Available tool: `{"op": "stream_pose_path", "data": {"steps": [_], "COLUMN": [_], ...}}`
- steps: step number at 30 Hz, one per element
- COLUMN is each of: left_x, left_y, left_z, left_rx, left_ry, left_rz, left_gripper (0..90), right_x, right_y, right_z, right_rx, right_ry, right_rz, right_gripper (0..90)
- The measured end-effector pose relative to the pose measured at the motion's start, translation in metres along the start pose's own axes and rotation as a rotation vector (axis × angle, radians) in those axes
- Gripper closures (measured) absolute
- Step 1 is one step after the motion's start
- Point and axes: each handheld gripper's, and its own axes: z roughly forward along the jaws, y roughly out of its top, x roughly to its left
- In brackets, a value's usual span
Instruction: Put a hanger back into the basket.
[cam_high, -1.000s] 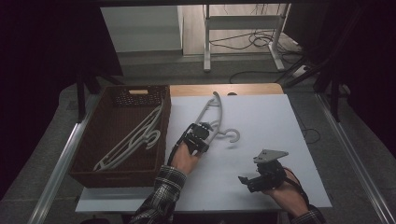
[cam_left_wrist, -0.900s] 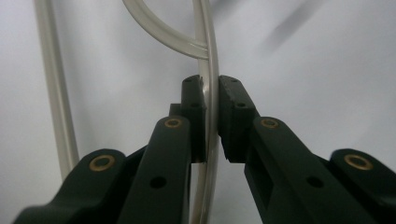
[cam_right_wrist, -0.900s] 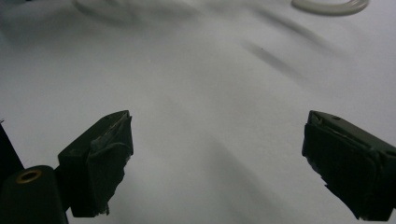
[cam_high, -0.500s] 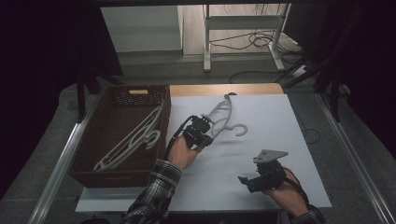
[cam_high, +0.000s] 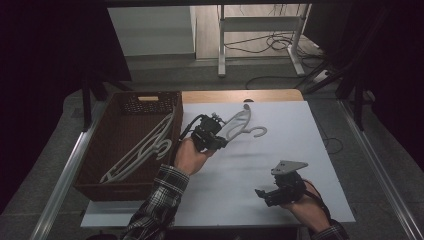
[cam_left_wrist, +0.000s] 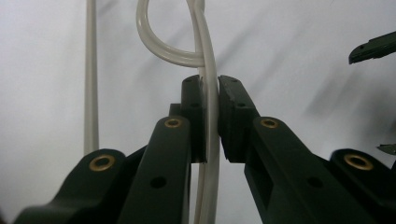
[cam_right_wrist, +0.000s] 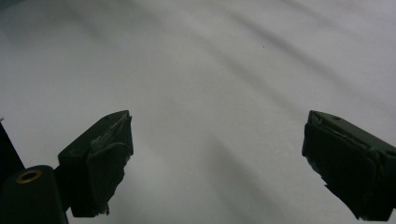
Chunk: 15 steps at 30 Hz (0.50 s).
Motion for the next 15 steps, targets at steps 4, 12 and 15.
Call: {"op": "stream_pose_path", "data": {"steps": [4, 12, 15], "left_x": [0.002, -0.008, -0.009], "left_y": [-0.001, -0.02, -0.033], "left_z": [-0.004, 0.039, 0.06], "left_rx": [-0.002, 0.094, 0.136], "left_ry": [-0.002, -0.007, -0.006], "left_rz": [-0.001, 0.012, 0.012], "left_gripper": [82.4, 82.3, 82.2], "right_x": [0.0, 0.0, 0.0], "right_y": [0.0, 0.0, 0.0], "right_z": [0.0, 0.001, 0.001], "right_rx": [0.002, 0.004, 0.004], "right_ry": [-0.001, 0.001, 0.001], "right_rz": [-0.003, -0.005, -0.003], "right_gripper": [9.3, 9.2, 9.2]}}
